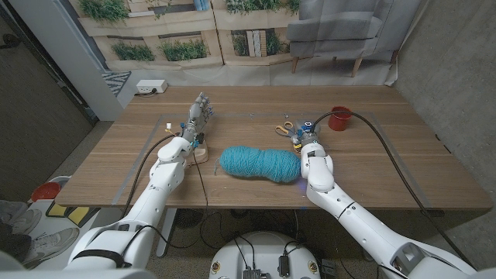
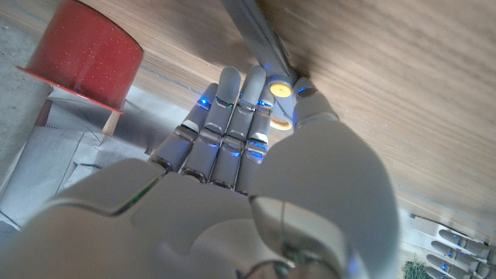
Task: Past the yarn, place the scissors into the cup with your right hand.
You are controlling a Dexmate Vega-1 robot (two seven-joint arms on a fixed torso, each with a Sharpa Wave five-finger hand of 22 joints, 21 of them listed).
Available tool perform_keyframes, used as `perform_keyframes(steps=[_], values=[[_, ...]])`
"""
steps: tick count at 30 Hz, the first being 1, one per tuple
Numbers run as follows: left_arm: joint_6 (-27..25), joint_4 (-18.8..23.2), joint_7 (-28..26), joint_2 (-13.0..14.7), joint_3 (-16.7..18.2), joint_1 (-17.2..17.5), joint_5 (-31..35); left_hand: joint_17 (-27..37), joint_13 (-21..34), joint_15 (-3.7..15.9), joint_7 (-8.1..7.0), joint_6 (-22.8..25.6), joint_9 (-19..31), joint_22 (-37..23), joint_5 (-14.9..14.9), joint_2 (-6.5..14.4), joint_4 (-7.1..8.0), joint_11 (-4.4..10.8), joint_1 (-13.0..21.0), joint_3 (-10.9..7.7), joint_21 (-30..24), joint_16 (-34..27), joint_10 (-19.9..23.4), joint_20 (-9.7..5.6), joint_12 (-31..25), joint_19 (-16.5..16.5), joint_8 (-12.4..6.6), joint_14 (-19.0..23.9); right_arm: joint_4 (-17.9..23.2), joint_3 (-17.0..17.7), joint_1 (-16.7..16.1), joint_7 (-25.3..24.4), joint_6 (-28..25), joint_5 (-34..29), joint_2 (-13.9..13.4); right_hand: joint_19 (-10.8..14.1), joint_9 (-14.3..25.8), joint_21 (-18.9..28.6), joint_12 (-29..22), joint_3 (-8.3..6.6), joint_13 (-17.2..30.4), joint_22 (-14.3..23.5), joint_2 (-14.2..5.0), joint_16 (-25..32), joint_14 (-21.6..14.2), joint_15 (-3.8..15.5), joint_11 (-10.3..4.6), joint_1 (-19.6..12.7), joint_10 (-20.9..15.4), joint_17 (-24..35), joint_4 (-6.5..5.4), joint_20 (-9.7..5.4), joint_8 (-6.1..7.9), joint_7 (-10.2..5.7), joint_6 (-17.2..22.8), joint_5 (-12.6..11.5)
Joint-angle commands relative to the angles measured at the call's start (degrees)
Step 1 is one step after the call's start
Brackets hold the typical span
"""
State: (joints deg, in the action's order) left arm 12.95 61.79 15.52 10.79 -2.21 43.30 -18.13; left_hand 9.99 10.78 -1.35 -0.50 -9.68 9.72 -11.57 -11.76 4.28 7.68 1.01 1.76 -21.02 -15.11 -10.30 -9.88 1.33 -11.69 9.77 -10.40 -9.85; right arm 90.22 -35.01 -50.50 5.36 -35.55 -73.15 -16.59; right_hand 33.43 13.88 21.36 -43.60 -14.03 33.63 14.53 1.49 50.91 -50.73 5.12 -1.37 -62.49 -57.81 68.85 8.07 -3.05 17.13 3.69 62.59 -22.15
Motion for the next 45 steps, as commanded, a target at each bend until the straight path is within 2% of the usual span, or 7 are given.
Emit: perform_keyframes(steps=[1, 15, 23, 29, 45], values=[[0.3, -0.6, 0.0, -0.2, -0.2, -0.4, 0.2, 0.3, 0.2, -0.03, 0.19, -6.7, 0.3, -0.1, -0.2, 0.2, 0.03, -0.19, 0.1, 0.34, 0.1, -0.3, -8.7, -0.02, -0.1, 4.5, -0.09, -10.0, 1.2, 0.9, -0.2, -5.7, -0.1, 8.2, -0.6, 0.3, 4.2, 0.6, -0.5, -1.09, 0.6, 0.5, -6.75, 0.3, -2.2, 7.4, -0.76, -6.9, -0.9, 0.5, 0.54, -2.71, 3.97, -2.63, 4.0, -0.3], [0.1, -0.2, -0.1, -0.2, -0.4, -0.3, 0.2, 0.3, 0.2, -0.09, 0.21, -6.7, 0.3, -0.2, -0.2, 0.2, 0.01, -0.2, 0.1, 0.44, 0.1, -0.3, -8.7, -0.01, -0.2, 4.5, -0.09, -10.0, 3.4, 2.3, -1.1, -13.1, 1.8, 16.9, -2.1, 0.5, 5.1, 1.7, -0.9, -1.19, 1.1, 0.9, -6.76, 0.3, -2.8, 7.37, -0.86, -7.2, -1.6, 1.2, 0.4, -2.43, 4.32, -2.28, 4.1, -0.6], [0.2, -0.2, -0.2, -0.2, -0.3, -0.3, 0.2, 0.3, 0.2, -0.2, 0.27, -6.8, 0.3, -0.2, -0.2, 0.2, 0.0, -0.22, 0.1, 0.51, 0.2, -0.3, -8.7, 0.03, -0.1, 4.5, -0.09, -10.0, 3.8, 2.9, -1.1, -15.8, 3.0, 21.2, -2.8, 1.0, 5.7, 2.6, -1.0, -1.28, 1.0, 1.1, -6.67, 0.5, -3.6, 7.3, -0.63, -7.3, -2.2, 1.3, 0.34, -1.9, 4.58, -1.96, 4.3, -0.7], [0.2, -0.2, -0.2, -0.2, -0.3, -0.3, 0.2, 0.3, 0.2, -0.1, 0.24, -6.8, 0.3, -0.2, -0.2, 0.2, 0.01, -0.22, 0.1, 0.59, 0.2, -0.3, -8.7, 0.0, -0.1, 4.5, -0.09, -10.0, 4.4, 4.6, -1.5, -17.6, 5.0, 26.8, -3.1, 1.4, 6.0, 3.1, -1.2, -1.25, 1.0, 1.1, -6.33, 0.7, -4.2, 7.23, -0.2, -7.3, -2.6, 1.4, 0.35, -1.38, 4.73, -1.42, 4.5, -0.9], [0.2, 0.6, 0.4, -0.4, -0.3, -0.4, -0.2, 0.3, 0.2, -0.11, 0.17, -6.7, 0.3, -0.2, -0.2, 0.2, 0.0, -0.19, 0.1, 0.76, 0.2, -0.3, -8.6, -0.05, -0.2, 4.4, -0.14, -10.0, 5.7, 5.3, -1.1, -21.5, 5.8, 32.8, -4.7, 1.5, 6.6, 4.1, -1.2, -1.51, 1.3, 1.2, -5.91, 0.9, -4.9, 7.18, 0.22, -7.2, -2.9, 1.5, 0.28, -0.89, 4.78, -1.12, 4.4, -1.4]])
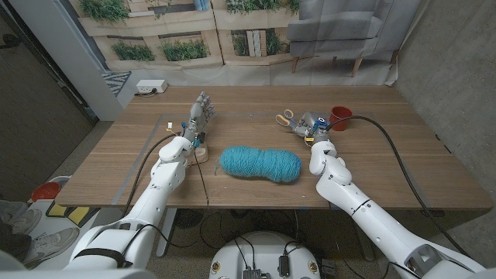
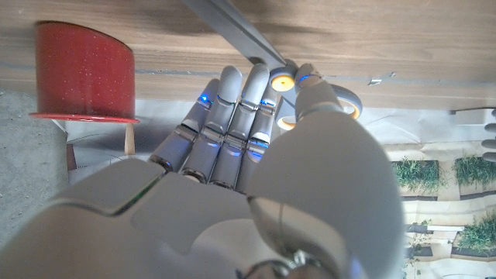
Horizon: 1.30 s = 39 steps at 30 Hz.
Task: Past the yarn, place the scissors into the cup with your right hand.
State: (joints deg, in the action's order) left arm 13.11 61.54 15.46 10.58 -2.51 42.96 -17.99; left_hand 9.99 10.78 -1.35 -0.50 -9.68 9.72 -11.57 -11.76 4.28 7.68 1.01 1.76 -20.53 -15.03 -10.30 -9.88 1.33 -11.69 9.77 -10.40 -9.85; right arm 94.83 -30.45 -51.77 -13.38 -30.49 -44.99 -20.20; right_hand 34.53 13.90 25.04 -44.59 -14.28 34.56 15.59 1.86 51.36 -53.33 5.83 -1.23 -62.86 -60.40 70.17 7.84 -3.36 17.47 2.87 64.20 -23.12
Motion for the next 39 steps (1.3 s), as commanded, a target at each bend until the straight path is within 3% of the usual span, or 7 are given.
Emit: perform_keyframes(steps=[1, 16, 39], values=[[0.1, 1.1, 0.5, -0.2, 0.0, -0.1, -0.4, 0.3, 0.2, -0.11, 0.17, -6.7, 0.3, -0.2, -0.2, 0.2, -0.01, -0.22, 0.1, 0.28, 0.2, -0.3, -8.6, -0.05, -0.2, 4.4, -0.13, -10.0, 1.2, 0.8, 0.1, -3.2, 0.7, 4.9, -1.0, 0.4, 6.6, 0.5, -0.2, -1.29, 0.3, 0.1, -6.24, 0.4, -2.3, 6.47, 0.11, -6.8, -0.3, 0.2, 0.51, -0.56, 4.44, -0.19, 2.8, -0.4], [-0.4, 6.0, 1.5, -0.3, 0.3, 1.4, -1.6, 0.3, 0.2, -0.11, -0.12, -6.6, 0.3, -0.1, -0.2, 0.2, -0.08, -0.29, 0.3, 0.33, 0.2, -0.3, -8.5, 0.04, -0.2, 4.3, -0.17, -9.9, 1.9, 2.3, 0.1, -6.9, 3.0, 10.0, -1.4, 0.3, 7.1, 1.3, -0.2, -1.59, 0.4, 0.1, -5.98, 0.5, -2.4, 6.43, 0.27, -6.7, -0.6, 0.2, 0.45, -0.4, 4.49, 0.04, 2.9, -0.8], [-0.3, 6.3, 1.4, -0.5, 0.5, 1.5, -1.6, 0.3, 0.1, -0.07, 0.0, -6.4, 0.3, -0.1, -0.2, 0.3, -0.15, -0.19, 0.4, 0.45, 0.2, -0.3, -8.5, 0.05, -0.2, 4.2, -0.19, -9.9, 1.4, 5.8, -0.2, -12.1, 9.2, 19.2, -0.5, -0.6, 7.4, 2.3, -0.1, -2.17, 0.6, 0.2, -5.55, 0.6, -2.2, 6.41, 0.31, -6.6, -0.7, 0.3, 0.49, 0.13, 4.23, 0.25, 3.0, -1.1]])
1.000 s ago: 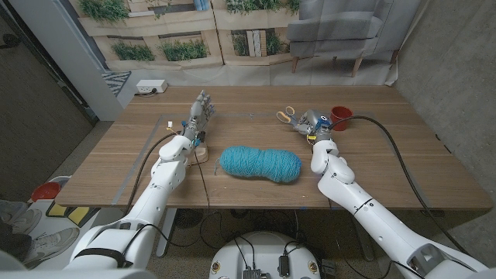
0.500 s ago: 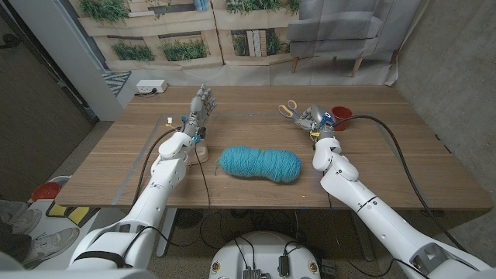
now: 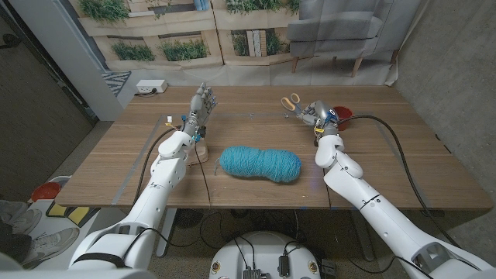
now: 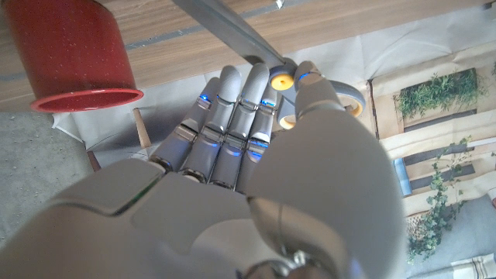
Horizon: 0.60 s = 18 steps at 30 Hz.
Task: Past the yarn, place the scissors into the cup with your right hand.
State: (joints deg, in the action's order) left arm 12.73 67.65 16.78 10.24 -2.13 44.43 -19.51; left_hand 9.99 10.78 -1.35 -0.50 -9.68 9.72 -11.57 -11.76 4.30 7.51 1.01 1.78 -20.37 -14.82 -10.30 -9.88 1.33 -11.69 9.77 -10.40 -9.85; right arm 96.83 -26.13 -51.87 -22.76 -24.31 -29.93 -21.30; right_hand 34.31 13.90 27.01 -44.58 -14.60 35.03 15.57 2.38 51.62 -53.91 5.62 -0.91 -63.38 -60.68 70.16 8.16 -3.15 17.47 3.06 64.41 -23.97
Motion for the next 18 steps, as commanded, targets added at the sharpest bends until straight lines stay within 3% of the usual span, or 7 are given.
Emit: perform_keyframes(steps=[1, 11, 18], values=[[0.0, 0.2, 0.0, -0.1, 0.1, 0.0, -0.1, 0.3, 0.1, -0.01, 0.01, -6.3, 0.3, -0.1, -0.2, 0.3, 0.02, -0.22, 0.3, 0.3, 0.0, -0.3, -8.5, 0.01, -0.2, 4.2, -0.19, -9.9, -0.7, 1.6, -0.1, -2.9, 3.3, 4.5, 0.5, -0.3, 7.4, 0.4, -0.2, -1.87, 0.2, 0.2, -6.04, 0.3, -1.6, 6.61, 0.0, -6.1, -0.5, 0.3, 0.18, -0.03, 4.25, -0.04, 2.9, -0.3], [0.2, -0.1, 0.0, -0.2, 0.2, -0.1, -0.1, 0.3, 0.1, 0.04, -0.02, -6.4, 0.3, -0.1, -0.2, 0.3, -0.02, -0.13, 0.4, 0.36, 0.0, -0.3, -8.5, -0.02, -0.2, 4.2, -0.16, -9.9, -1.5, 2.7, -0.3, -4.9, 6.2, 7.4, 1.0, -0.8, 7.4, 1.0, -0.2, -2.15, 0.4, 0.4, -5.79, 0.5, -1.5, 6.56, 0.0, -6.1, -0.7, 0.4, 0.22, 0.25, 4.07, 0.16, 3.2, -0.4], [0.1, 0.2, 0.0, -0.1, 0.2, 0.1, -0.1, 0.3, 0.1, -0.06, 0.02, -6.4, 0.3, -0.1, -0.2, 0.3, -0.03, -0.19, 0.4, 0.4, 0.1, -0.3, -8.5, 0.09, -0.2, 4.2, -0.14, -9.9, -2.1, 3.3, -0.4, -6.8, 8.2, 8.7, 1.6, -2.1, 7.5, 1.4, -0.3, -2.37, 1.3, 0.7, -5.38, 0.2, 0.3, 6.39, 0.04, -6.1, 0.1, 0.5, 0.29, 1.22, 3.9, 0.02, 3.2, -0.5]])
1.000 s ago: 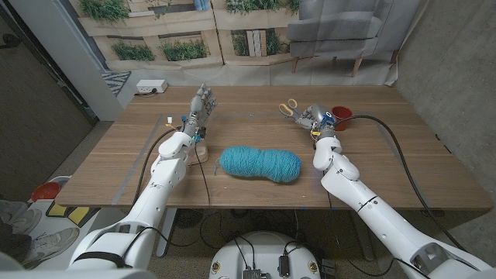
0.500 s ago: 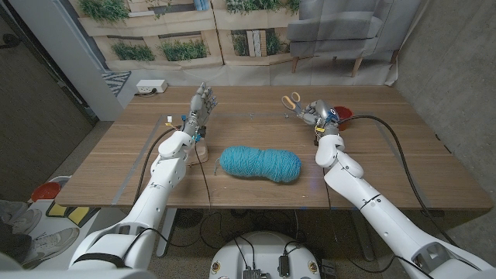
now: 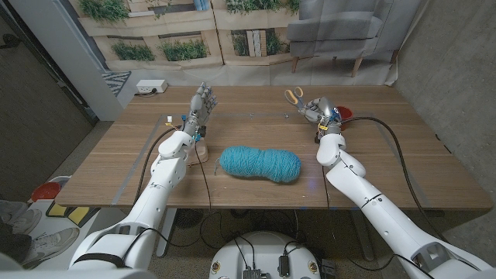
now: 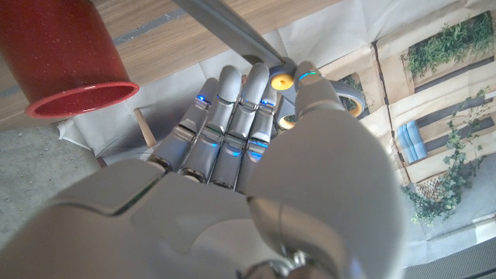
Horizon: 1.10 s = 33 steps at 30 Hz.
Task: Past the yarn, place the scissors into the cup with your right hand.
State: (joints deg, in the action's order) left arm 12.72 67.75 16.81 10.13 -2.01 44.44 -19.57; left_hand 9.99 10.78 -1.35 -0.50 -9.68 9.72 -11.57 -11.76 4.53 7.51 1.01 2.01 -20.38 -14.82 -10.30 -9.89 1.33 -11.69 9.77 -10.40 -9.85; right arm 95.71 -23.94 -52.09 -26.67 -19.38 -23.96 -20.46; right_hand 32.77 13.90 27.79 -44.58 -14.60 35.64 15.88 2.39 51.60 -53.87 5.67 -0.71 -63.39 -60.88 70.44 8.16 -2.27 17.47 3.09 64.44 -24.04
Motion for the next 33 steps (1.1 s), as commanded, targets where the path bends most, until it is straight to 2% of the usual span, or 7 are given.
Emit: perform_keyframes(steps=[1, 25, 33], values=[[0.1, 0.1, -0.1, 0.0, 0.1, 0.1, 0.0, 0.3, 0.1, -0.05, 0.05, -6.4, 0.3, -0.1, -0.2, 0.1, -0.03, -0.23, 0.2, 0.4, 0.1, -0.3, -8.5, 0.15, -0.2, 4.2, -0.14, -9.9, -1.0, 1.1, -0.2, -3.0, 3.3, 2.7, 0.8, -0.6, 7.5, 0.7, -0.3, -2.4, 0.8, 0.4, -5.38, 0.1, 0.5, 6.34, -0.16, -6.1, 0.4, 0.2, 0.29, 0.41, 3.85, -0.11, 3.2, -0.4], [-0.2, 0.9, -0.2, 0.1, 0.2, 0.7, 0.0, 0.3, 0.1, 0.05, 0.04, -6.5, 0.3, -0.1, -0.2, 0.1, -0.07, -0.22, 0.2, 0.52, 0.2, -0.3, -8.6, 0.08, -0.2, 4.2, -0.11, -9.9, -2.0, 4.8, -0.3, -3.9, 9.2, 9.9, 1.7, -2.0, 7.4, 2.0, 0.3, -2.97, 0.6, 1.2, -5.14, 0.3, 1.7, 6.35, 0.08, -5.8, 1.0, 0.1, 0.14, 0.85, 3.34, -0.69, 3.3, -0.4], [-0.2, 0.8, -0.3, 0.1, 0.3, 0.6, 0.0, 0.3, 0.1, -0.03, 0.09, -6.5, 0.3, -0.1, -0.2, 0.1, -0.07, -0.26, 0.2, 0.56, 0.2, -0.3, -8.5, 0.11, -0.2, 4.2, -0.11, -9.9, -3.9, 6.5, 0.3, -3.6, 13.4, 13.9, 2.6, -2.1, 7.5, 2.7, 0.2, -3.19, 0.7, 1.4, -5.05, 0.6, 1.4, 6.31, -0.16, -5.6, 0.8, 0.1, 0.09, 0.87, 3.28, -0.6, 3.5, -0.4]])
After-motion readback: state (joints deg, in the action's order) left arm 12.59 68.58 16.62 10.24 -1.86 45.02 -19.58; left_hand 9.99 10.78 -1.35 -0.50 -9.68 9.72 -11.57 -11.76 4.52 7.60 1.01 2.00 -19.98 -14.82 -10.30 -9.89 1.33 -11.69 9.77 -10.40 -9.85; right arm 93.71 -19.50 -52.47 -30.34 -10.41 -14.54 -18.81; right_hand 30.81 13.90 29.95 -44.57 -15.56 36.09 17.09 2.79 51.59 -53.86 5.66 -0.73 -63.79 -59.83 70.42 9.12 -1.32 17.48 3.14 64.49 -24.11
